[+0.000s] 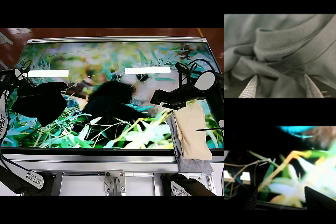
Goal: Fold the shirts.
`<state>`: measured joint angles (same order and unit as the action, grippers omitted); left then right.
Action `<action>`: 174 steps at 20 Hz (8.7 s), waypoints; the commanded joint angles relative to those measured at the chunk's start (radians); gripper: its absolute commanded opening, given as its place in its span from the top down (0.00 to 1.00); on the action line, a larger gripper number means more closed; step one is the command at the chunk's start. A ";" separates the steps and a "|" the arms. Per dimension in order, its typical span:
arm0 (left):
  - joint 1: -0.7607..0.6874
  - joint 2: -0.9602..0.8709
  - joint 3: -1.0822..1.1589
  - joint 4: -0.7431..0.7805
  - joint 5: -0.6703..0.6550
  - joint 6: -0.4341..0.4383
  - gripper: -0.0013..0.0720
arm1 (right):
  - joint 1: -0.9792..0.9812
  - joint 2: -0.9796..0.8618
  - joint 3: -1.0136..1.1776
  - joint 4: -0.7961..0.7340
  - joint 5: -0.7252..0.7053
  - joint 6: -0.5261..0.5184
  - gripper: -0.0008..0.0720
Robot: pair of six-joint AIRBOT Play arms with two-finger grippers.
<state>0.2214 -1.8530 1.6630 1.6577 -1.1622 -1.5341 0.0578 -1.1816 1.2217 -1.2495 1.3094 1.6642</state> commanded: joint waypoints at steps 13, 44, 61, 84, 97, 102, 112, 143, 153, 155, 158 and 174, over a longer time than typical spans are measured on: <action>-0.203 0.462 0.222 -0.216 -0.135 0.028 0.92 | 0.000 0.000 0.000 0.041 0.061 0.004 0.04; -0.527 0.625 -0.336 -0.344 -0.223 -0.163 0.09 | -0.001 -0.002 0.000 -0.035 0.212 -0.249 0.04; -0.455 0.493 -1.050 -1.076 0.381 0.167 0.09 | -0.001 -0.165 0.000 -0.012 0.153 -0.251 0.04; -0.450 0.638 -1.049 -1.299 0.340 0.397 0.92 | 0.137 -0.235 -0.305 0.218 -0.124 -0.265 0.90; -0.321 0.999 -0.203 -1.283 0.410 0.396 0.92 | 0.077 0.269 0.406 0.135 -0.330 -0.288 0.90; -0.322 1.007 -0.040 -1.086 0.260 0.243 0.92 | 0.077 0.366 0.476 0.137 -0.198 -0.277 0.90; -0.322 1.009 -0.214 -0.789 -0.149 0.095 0.92 | 0.077 0.260 0.432 0.058 0.480 -0.071 0.90; 0.011 0.399 -0.496 -0.922 -0.105 0.145 0.29 | -0.098 -0.145 -0.034 0.071 -0.252 -0.240 0.11; 0.031 0.506 -0.970 -0.893 -0.113 0.279 0.00 | -0.334 -0.090 -0.352 0.257 0.023 -0.304 0.11; -0.008 0.505 -1.021 -0.958 -0.012 0.296 0.01 | -0.335 -0.090 -0.384 0.275 0.005 -0.313 0.11; -0.071 0.481 -1.031 -0.972 0.047 0.296 0.01 | -0.335 -0.090 -0.386 0.273 -0.002 -0.317 0.11; -0.244 0.365 -1.031 -1.262 0.246 0.371 0.78 | -0.335 -0.090 -0.386 0.275 0.013 -0.316 0.11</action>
<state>-0.0078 -1.4818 0.6323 0.4641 -0.9524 -1.1645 -0.2768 -1.2724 0.8356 -0.9749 1.3128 1.3476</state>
